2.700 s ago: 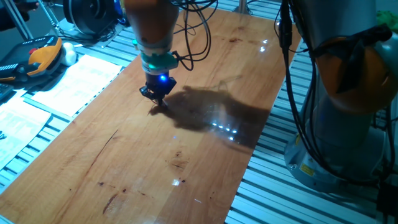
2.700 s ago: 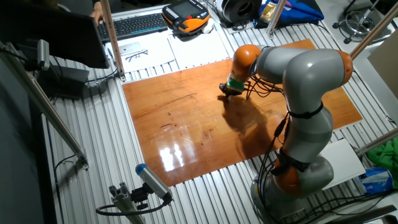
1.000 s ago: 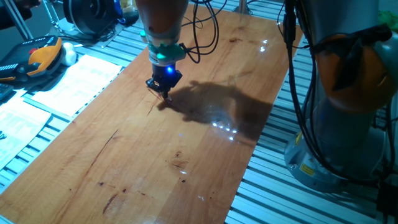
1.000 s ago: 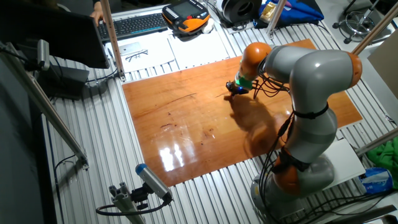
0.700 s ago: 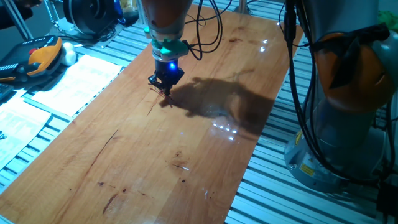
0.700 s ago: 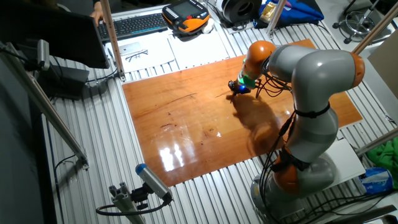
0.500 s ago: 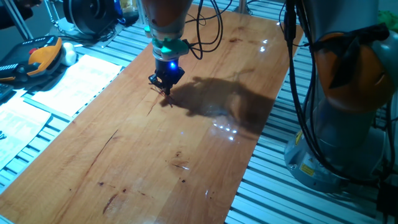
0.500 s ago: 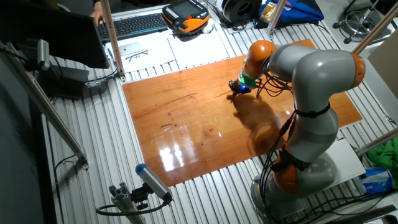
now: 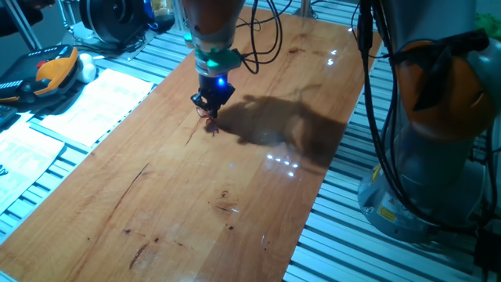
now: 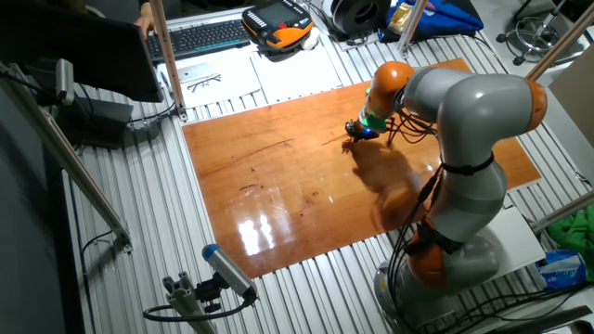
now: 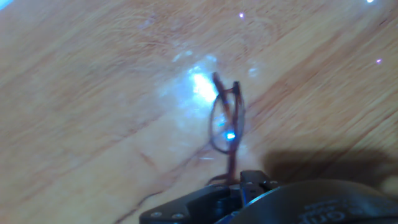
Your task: Unfold the leg of the glasses (with one hand)
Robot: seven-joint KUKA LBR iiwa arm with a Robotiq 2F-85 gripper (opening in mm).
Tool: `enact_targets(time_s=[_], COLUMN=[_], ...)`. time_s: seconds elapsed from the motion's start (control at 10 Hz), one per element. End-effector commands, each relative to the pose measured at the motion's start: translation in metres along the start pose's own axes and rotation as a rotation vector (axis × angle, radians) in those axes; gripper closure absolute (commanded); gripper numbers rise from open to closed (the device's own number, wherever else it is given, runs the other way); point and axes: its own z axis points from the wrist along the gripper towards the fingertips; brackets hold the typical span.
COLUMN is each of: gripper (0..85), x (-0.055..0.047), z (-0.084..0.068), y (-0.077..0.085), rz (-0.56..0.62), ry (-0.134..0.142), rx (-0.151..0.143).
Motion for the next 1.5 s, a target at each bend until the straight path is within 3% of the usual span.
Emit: enact_targets(time_s=[0.0, 0.3, 0.6, 0.8, 1.1, 1.2, 1.3, 1.4], gripper=[85.0, 85.0, 85.0, 85.0, 85.0, 34.0, 34.0, 17.0], x=[-0.002, -0.003, -0.008, -0.01, -0.014, -0.014, -0.015, -0.016], z=[-0.006, -0.022, -0.036, -0.033, -0.028, -0.027, -0.025, -0.023], y=[-0.003, -0.002, 0.015, 0.025, 0.028, 0.03, 0.03, 0.03], rz=[-0.013, -0.045, -0.012, 0.006, 0.001, 0.003, 0.006, 0.009], ry=[0.012, 0.028, 0.068, 0.084, 0.091, 0.078, 0.077, 0.079], rx=[0.007, 0.023, 0.045, 0.051, 0.045, 0.061, 0.059, 0.059])
